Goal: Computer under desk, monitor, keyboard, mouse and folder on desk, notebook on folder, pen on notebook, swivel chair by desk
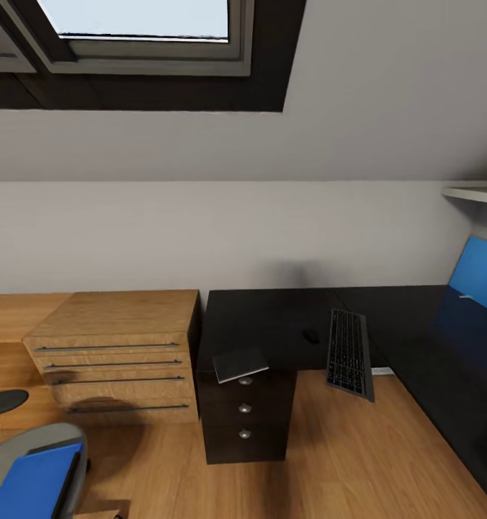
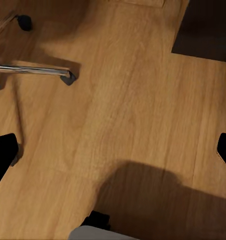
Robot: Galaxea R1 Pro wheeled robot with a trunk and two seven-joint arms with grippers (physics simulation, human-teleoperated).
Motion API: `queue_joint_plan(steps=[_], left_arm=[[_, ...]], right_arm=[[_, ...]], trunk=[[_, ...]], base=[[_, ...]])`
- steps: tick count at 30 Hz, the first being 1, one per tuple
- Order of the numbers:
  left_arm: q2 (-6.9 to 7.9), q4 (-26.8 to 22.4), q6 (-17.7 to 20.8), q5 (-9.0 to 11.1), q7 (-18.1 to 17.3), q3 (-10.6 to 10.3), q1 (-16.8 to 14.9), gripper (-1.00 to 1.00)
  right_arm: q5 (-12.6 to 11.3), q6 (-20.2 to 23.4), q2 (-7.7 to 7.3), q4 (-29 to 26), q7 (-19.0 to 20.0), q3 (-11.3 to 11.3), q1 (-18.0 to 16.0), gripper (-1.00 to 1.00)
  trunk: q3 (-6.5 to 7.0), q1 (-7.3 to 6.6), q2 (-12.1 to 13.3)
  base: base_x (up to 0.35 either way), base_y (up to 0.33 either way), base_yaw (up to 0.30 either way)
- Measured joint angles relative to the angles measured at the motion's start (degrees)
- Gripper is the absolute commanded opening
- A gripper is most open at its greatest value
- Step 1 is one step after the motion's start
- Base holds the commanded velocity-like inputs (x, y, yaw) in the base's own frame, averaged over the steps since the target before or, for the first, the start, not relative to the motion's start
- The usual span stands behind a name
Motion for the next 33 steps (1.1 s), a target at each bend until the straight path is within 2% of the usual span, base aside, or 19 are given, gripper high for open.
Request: queue_joint_plan(steps=[1,2,4,5,6,7,8,9,10,12,13,14,15,17,18,19,22,24,33], left_arm=[[-1.73,-6.38,3.2,-0.04,0.73,-0.09,-0.01,1.0],[-2.14,-10.13,6.56,-0.06,0.91,-0.15,-0.01,1.0],[-3.04,-16.01,15.73,0.08,1.13,-0.31,-0.03,1.0],[-3.26,-17.79,18.53,0.06,1.18,-0.33,-0.04,1.0],[-3.57,-21.08,23.7,0.03,1.18,-0.38,-0.06,1.0],[-3.65,-22.8,26.24,0.12,1.21,-0.44,-0.09,1.0],[-3.65,-25.6,30.36,0.26,1.14,-0.46,-0.33,1.0],[-3.65,-26.9,32.13,0.51,1.09,-0.45,-0.64,1.0],[-3.65,-28.73,34.73,1.39,1.01,-0.43,-1.62,1.0],[-3.65,-29.99,36.57,3.05,0.96,-0.42,-2.98,1.0],[-3.65,-31.05,38.3,6.43,0.93,-0.45,-5.16,1.0],[-3.65,-31.47,39.55,9.09,0.93,-0.47,-7.05,1.0],[-3.65,-31.61,40.3,10.42,0.94,-0.47,-7.96,1.0],[-3.65,-31.96,43.94,14.91,0.89,-0.5,-10.7,1.0],[-3.65,-32.04,44.89,15.82,0.85,-0.48,-11.18,1.0],[-3.65,-32.2,46.81,17.65,0.7,-0.48,-12.03,1.0],[-3.65,-32.22,47.94,18.72,0.61,-0.66,-12.59,1.0],[-3.65,-32.21,48.31,19.02,0.56,-1.27,-12.77,1.0],[-3.37,-33.2,48.67,19.03,0.94,-2.76,-12.96,1.0]], right_arm=[[-2.59,5.22,0.09,-6.8,2.52,-0.27,0.01,1.0],[-5.06,8.92,0.01,-11.9,3.69,-0.38,-0.06,1.0],[-13.32,17.93,-0.99,-19.37,7.51,-0.89,-0.01,1.0],[-16.24,20.55,-1.57,-21.45,8.85,-1.04,-0.01,1.0],[-21.63,26.0,-3.01,-25.2,11.02,-1.24,-0.02,1.0],[-24.62,29.02,-3.89,-27.15,12.02,-1.33,-0.01,1.0],[-30.56,34.86,-5.66,-30.73,13.48,-1.43,-0.03,1.0],[-33.75,37.62,-6.67,-32.6,14.13,-1.47,-0.05,1.0],[-39.81,42.64,-8.5,-35.94,15.05,-1.86,-0.24,1.0],[-46.16,47.41,-10.49,-39.16,15.53,-2.58,-0.65,1.0],[-55.18,52.93,-12.93,-42.33,15.87,-4.52,-1.62,1.0],[-61.29,56.01,-14.55,-43.76,16.03,-6.12,-2.59,1.0],[-64.28,57.31,-15.22,-44.25,16.08,-6.9,-3.16,1.0],[-74.78,60.32,-16.83,-45.11,16.26,-9.39,-5.44,1.0],[-77.21,60.76,-17.09,-45.17,16.27,-9.94,-5.94,1.0],[-83.09,61.51,-17.58,-45.02,16.3,-11.38,-6.87,1.0],[-87.78,61.96,-17.89,-44.5,16.48,-13.57,-7.49,1.0],[-89.25,62.09,-17.86,-44.34,16.63,-14.43,-7.69,1.0],[-90.35,62.23,-17.57,-44.2,16.82,-14.88,-7.89,1.0]], trunk=[[-0.17,0.22,-0.39],[-0.34,0.44,-0.8],[-0.71,0.88,-1.6],[-0.89,1.1,-2.0],[-1.07,1.32,-2.41],[-1.25,1.54,-2.81],[-1.43,1.76,-3.21],[-1.61,1.98,-3.61],[-1.78,2.2,-4.01],[-2.15,2.64,-4.81],[-2.3,2.86,-5.2],[-2.49,3.08,-5.61],[-2.67,3.3,-6.01],[-3.03,3.74,-6.81],[-3.22,3.96,-7.22],[-3.39,4.18,-7.62],[-3.94,4.84,-8.82],[-4.3,5.28,-9.62],[-5.92,7.25,-13.24]], base=[[0.0,0.0,0.0],[0.0,0.0,0.0],[0.0,0.0,0.0],[0.0,0.0,0.0],[0.0,0.0,0.0],[0.0,0.0,0.0],[0.0,0.0,0.0],[0.0,0.0,0.0],[0.0,0.0,0.0],[0.0,0.0,0.0],[0.0,0.0,0.0],[0.0,0.0,0.0],[0.0,0.0,0.0],[0.0,0.0,0.0],[0.0,0.0,0.0],[0.0,0.0,0.0],[0.0,0.0,0.0],[0.0,0.0,0.0],[0.0,0.0,0.0]])
